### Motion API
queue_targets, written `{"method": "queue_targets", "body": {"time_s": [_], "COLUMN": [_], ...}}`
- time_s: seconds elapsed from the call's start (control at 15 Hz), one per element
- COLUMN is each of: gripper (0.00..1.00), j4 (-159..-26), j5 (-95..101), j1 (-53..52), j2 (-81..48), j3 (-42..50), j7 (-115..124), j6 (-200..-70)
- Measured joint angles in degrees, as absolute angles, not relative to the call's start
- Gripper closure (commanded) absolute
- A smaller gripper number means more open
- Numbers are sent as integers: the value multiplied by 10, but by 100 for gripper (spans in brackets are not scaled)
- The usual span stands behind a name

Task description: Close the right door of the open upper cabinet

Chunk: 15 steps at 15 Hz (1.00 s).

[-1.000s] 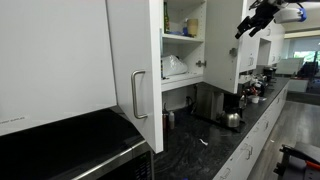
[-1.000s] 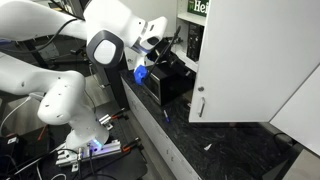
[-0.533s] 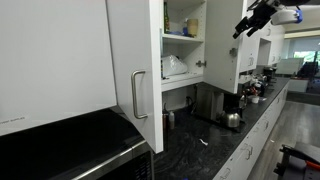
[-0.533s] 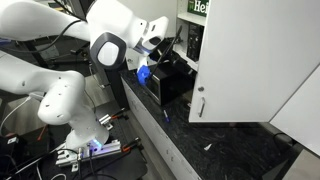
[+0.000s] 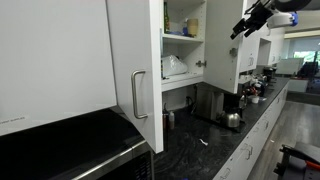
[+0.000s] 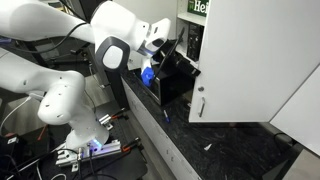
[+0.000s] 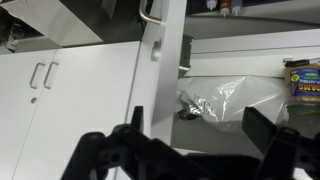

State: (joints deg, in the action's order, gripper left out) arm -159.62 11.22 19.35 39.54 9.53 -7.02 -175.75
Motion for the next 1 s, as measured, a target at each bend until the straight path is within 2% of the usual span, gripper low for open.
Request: {"method": "queue_targets", "body": {"time_s": [1.0], "gripper": [0], "j4": [-1596], "j5": [101], "j1": [104], "j2": [372], "j3": [131], "j7": [-76], "j6": [-1765]}}
